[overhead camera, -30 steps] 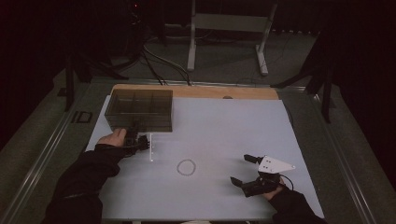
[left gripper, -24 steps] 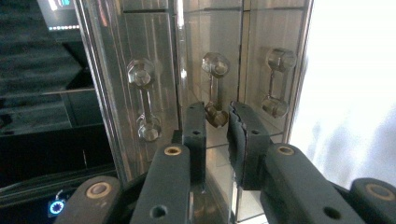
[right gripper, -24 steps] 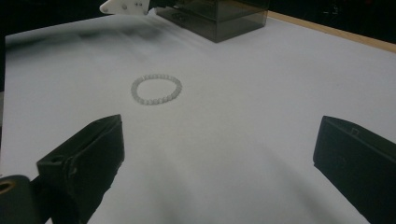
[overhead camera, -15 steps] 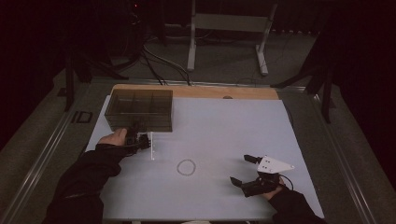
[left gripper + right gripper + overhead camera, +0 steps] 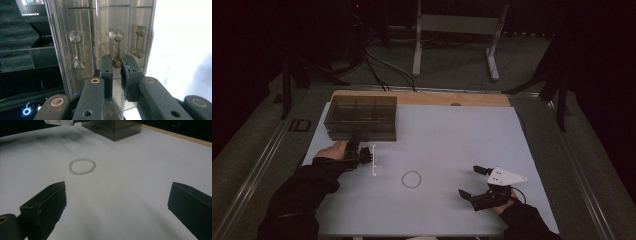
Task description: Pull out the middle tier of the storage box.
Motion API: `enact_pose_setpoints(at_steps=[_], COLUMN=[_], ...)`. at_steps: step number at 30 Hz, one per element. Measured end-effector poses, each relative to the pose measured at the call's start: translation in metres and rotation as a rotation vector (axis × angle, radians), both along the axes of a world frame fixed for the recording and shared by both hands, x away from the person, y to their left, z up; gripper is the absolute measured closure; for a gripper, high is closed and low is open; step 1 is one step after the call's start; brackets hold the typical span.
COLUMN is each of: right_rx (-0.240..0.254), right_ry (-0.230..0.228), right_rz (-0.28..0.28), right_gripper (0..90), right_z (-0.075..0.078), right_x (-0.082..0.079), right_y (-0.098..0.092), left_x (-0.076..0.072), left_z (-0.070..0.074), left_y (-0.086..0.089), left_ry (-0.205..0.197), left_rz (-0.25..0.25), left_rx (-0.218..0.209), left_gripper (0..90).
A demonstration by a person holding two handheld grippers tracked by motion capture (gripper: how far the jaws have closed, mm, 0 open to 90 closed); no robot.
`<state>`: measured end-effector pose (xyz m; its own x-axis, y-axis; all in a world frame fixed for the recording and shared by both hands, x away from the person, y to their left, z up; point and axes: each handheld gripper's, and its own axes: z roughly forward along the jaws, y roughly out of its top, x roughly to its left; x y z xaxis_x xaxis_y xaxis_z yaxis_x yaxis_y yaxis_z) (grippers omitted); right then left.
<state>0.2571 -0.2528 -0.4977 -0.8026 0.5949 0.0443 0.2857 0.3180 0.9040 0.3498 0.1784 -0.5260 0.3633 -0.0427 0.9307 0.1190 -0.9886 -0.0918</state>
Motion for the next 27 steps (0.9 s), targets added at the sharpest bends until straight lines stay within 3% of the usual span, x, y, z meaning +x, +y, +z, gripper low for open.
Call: enact_pose_setpoints(at_steps=[11,17,27], right_rx=[-0.001,0.001,0.0], right_ry=[0.0,0.001,0.005], right_rz=[-0.002,-0.001,-0.001], right_gripper=[1.9,1.9,1.9], right_z=[-0.0002,-0.0002,-0.0007], right_x=[0.0003,0.0003,0.0008], right_y=[0.0004,0.0001,0.0009], left_x=[-0.0053,-0.0057,-0.0055], left_z=[0.0007,-0.0002,0.0006], left_y=[0.0019,0.0033,0.0033], left_ry=[0.007,-0.001,0.006], left_rz=[-0.011,-0.012,-0.018], left_rx=[0.007,-0.017,-0.002], left_gripper=[82.2,82.2,81.9])
